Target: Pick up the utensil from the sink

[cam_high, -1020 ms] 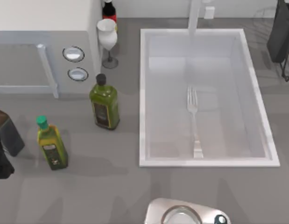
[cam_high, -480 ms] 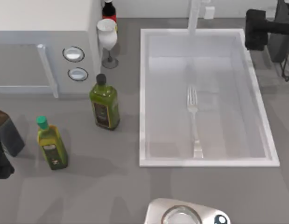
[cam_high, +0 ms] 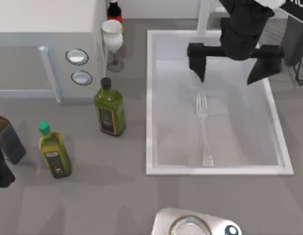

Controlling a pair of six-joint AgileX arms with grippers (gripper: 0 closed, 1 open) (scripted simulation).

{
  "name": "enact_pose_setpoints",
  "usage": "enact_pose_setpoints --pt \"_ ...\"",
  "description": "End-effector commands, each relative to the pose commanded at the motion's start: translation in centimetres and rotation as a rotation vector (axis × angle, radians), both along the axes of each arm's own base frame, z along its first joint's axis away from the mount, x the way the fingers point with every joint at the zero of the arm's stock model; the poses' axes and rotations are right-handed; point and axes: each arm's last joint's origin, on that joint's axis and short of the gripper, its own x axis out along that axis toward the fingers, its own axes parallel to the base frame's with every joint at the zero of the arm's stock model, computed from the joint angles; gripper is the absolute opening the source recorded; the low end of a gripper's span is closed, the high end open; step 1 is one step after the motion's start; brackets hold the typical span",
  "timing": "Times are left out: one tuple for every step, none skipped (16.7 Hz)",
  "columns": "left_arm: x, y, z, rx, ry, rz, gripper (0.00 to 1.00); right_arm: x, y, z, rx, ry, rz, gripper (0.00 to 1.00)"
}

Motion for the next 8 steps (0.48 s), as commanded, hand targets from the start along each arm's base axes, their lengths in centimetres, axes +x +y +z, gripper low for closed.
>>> enact_pose_setpoints --pt "0.0 0.0 0.0 0.0 0.0 0.0 1.0 0.6 0.7 -1.3 -0.012 0.03 0.004 1.0" --pt "0.0 0.0 0.0 0.0 0.0 0.0 1.0 1.0 1.4 -2.4 -0.022 0.054 0.007 1.0" --pt "0.0 0.0 0.0 0.0 0.0 0.0 1.0 1.3 1.8 -3.2 -0.03 0.072 0.009 1.0" --pt "0.0 0.0 0.0 0.0 0.0 0.0 1.0 1.6 2.2 -3.9 -0.036 0.086 0.011 1.0" --pt "0.0 0.0 0.0 0.0 0.0 0.0 1.0 1.7 2.4 -4.4 -0.04 0.094 0.013 1.0" --pt "0.0 0.0 0.0 0.0 0.0 0.0 1.0 1.8 2.5 -4.6 -0.043 0.098 0.013 1.0" --pt "0.0 0.0 0.0 0.0 0.0 0.0 1.0 1.8 2.5 -4.6 -0.043 0.098 0.013 1.0" --pt "0.0 0.0 0.0 0.0 0.0 0.0 1.0 1.8 2.5 -4.6 -0.043 0.098 0.013 1.0"
